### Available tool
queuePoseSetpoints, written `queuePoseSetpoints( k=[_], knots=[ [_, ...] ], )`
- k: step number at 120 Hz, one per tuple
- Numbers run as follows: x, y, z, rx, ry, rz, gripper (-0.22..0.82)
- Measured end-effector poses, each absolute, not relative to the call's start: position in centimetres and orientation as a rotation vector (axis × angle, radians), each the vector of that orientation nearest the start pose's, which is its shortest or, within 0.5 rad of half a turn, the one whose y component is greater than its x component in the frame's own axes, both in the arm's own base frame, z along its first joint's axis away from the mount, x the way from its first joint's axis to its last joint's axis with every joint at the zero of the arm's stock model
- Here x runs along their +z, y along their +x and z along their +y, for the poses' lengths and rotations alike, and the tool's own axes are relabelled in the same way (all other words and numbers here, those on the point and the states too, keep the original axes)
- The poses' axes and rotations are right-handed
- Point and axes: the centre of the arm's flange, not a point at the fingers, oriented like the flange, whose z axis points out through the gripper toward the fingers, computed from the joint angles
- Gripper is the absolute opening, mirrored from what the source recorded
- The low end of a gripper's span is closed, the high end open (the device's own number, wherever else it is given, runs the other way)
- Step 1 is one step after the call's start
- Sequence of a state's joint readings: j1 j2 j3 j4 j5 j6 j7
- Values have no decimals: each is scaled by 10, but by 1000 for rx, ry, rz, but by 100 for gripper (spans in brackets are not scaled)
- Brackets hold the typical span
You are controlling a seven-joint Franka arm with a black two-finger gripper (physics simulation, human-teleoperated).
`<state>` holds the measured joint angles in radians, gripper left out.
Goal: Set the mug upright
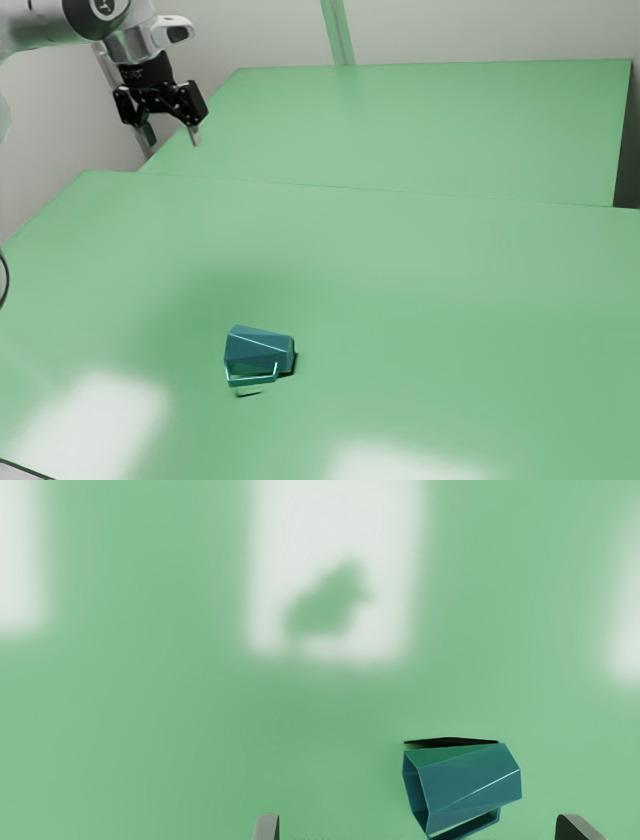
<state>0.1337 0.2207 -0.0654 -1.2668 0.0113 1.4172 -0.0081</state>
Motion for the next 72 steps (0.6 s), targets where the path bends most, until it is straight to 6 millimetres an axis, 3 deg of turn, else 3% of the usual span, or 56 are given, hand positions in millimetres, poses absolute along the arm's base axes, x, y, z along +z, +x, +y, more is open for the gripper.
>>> queuePoseSetpoints(
  k=[16,28,36,51,72],
  knots=[
    [614,603,47,152,-3171,-108,60],
    [590,572,48,237,-3207,-139,60],
    [558,546,49,304,-3256,-168,60],
    [467,508,50,444,-3388,-262,60],
    [390,455,69,405,-3617,-522,60]
  ],
)
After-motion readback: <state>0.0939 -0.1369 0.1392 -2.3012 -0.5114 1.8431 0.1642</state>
